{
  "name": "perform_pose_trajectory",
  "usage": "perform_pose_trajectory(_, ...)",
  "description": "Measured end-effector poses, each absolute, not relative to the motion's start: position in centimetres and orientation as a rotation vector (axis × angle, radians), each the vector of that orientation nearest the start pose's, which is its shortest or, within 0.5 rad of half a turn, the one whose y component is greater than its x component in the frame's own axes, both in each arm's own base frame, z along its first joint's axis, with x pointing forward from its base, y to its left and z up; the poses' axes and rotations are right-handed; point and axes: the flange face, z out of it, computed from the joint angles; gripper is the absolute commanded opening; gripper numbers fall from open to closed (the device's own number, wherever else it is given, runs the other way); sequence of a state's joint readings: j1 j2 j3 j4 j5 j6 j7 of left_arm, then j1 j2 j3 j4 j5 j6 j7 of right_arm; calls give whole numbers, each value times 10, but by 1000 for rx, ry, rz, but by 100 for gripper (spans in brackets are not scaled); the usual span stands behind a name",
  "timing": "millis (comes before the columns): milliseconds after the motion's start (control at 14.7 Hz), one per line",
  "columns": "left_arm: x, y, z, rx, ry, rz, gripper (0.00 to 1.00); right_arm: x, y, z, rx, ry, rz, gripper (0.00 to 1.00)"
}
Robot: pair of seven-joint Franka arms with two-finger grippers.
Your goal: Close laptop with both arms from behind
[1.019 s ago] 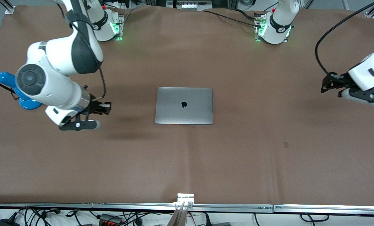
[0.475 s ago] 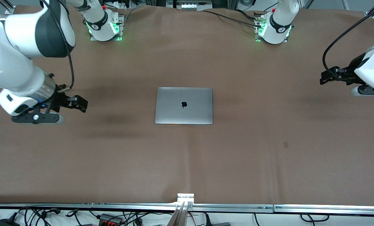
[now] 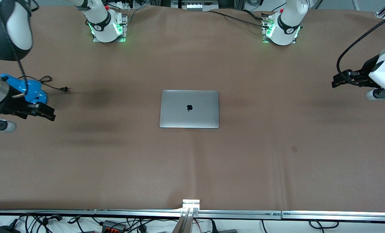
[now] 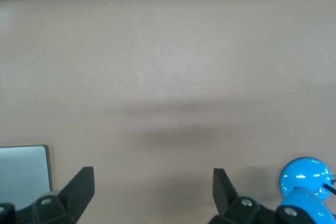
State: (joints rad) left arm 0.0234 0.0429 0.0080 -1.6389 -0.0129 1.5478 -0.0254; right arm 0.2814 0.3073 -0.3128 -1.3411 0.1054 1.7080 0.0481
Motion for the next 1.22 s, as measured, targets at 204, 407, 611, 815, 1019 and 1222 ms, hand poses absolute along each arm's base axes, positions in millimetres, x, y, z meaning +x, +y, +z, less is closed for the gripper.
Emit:
perform_pose_trajectory(204,560,14,571,-3146,-96,197,100,649,-8,585,-3081,103,-152,100)
perform_pose_trajectory(407,560,12,573,-3160,-96,187,100,645,-25,588,-3087,82,-139,100)
perform_pose_trajectory(611,560,11,573,-3170,-98,188,100,637,-25,582,-3140,62,-55,100)
perform_pose_trajectory(815,560,11,573,-3171,-98,188,100,618,-26,577,-3152,58,-38,100)
perform_pose_trajectory(1019,560,11,573,-3171,-98,188,100,592,-26,572,-3144,57,-37,100)
perform_pose_trajectory(1222,560,11,573,-3171,-98,188,100,569,-22,568,-3138,45,-33,100)
